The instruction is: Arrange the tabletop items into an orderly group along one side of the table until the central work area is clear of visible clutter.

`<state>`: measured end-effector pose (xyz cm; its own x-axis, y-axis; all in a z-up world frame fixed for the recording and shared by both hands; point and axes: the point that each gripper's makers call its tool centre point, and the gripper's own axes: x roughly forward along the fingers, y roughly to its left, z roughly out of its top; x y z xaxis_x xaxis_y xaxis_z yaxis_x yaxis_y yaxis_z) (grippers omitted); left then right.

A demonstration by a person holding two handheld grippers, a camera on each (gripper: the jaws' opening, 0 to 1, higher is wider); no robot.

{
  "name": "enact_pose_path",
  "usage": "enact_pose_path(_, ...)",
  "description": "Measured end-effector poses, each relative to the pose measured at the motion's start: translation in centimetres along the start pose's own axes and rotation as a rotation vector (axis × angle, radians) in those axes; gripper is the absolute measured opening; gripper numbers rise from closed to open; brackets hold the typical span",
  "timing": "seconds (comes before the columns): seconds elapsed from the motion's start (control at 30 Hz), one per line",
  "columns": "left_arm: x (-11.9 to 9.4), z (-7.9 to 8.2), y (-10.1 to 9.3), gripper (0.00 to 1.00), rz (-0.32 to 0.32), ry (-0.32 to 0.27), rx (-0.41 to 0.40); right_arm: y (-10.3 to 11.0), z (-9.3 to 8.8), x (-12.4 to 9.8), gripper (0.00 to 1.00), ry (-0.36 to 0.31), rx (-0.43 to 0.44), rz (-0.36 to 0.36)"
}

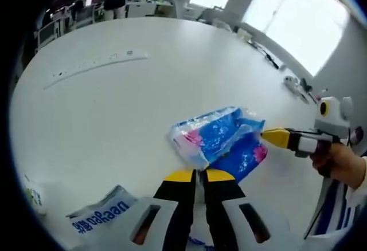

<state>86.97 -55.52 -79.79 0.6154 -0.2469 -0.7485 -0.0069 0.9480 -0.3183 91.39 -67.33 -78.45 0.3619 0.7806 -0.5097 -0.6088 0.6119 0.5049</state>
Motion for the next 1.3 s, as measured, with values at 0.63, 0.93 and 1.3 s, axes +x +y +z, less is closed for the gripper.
enact_pose_path(0.63, -2.9, 1.9, 0.4, 0.73, 0.057, -0.054, 0.021, 1.3, 2.5, -0.7, 0.59, -0.101, -0.072, -0.026)
enact_pose_path(0.93, -4.1, 2.2, 0.4, 0.85, 0.055, -0.074, 0.012, 1.9, 2.4, -1.3, 0.65, -0.11, -0.065, -0.024)
enact_pose_path(1.3, -5.8, 2.4, 0.0, 0.8, 0.042, -0.091, 0.026, 3.9, 2.5, -3.1, 0.66, -0.121, -0.076, -0.022)
